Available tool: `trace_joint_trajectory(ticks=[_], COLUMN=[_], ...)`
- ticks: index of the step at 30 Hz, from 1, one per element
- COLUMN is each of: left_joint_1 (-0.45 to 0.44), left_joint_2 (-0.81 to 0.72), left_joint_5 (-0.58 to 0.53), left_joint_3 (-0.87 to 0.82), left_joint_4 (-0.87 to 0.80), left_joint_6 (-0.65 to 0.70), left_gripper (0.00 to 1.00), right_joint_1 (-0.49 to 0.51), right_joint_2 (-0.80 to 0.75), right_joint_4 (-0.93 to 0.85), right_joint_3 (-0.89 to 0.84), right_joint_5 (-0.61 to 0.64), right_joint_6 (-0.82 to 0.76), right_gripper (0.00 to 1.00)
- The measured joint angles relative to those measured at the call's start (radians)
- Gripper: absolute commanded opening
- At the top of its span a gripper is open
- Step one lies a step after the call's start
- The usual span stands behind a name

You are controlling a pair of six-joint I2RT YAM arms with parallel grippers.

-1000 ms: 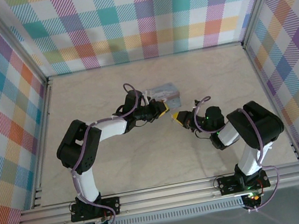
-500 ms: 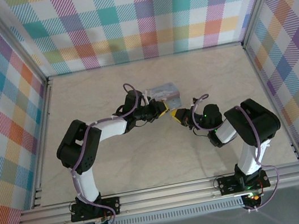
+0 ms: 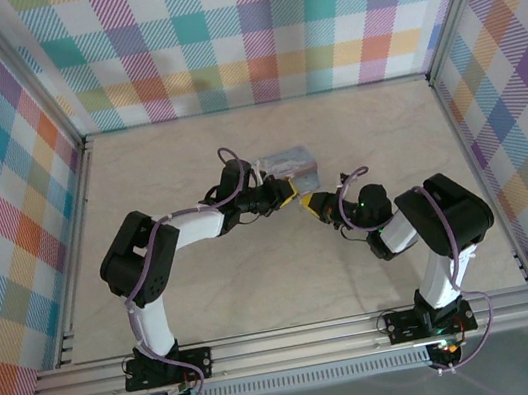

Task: Unlock the padlock with the key

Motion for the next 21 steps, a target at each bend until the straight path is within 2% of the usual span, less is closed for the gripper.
trace_joint_trajectory(ticks=[6,21], left_joint_1=[0.0,0.0], left_joint_2=[0.0,0.0], left_joint_5=[0.0,-0.001], left_joint_3=[0.0,-0.002], left_joint_4=[0.0,0.025], left_joint_6=[0.0,-0.011], left_gripper=[0.09,0.09], right_joint_1=[0.008,0.01], right_joint_2=[-0.015,-0.006], right_joint_4=[0.003,0.003], right_joint_3=[-0.04,0.0], right_joint_5=[0.0,0.0], right_joint_6=[0.0,0.0], right_gripper=[0.0,0.0])
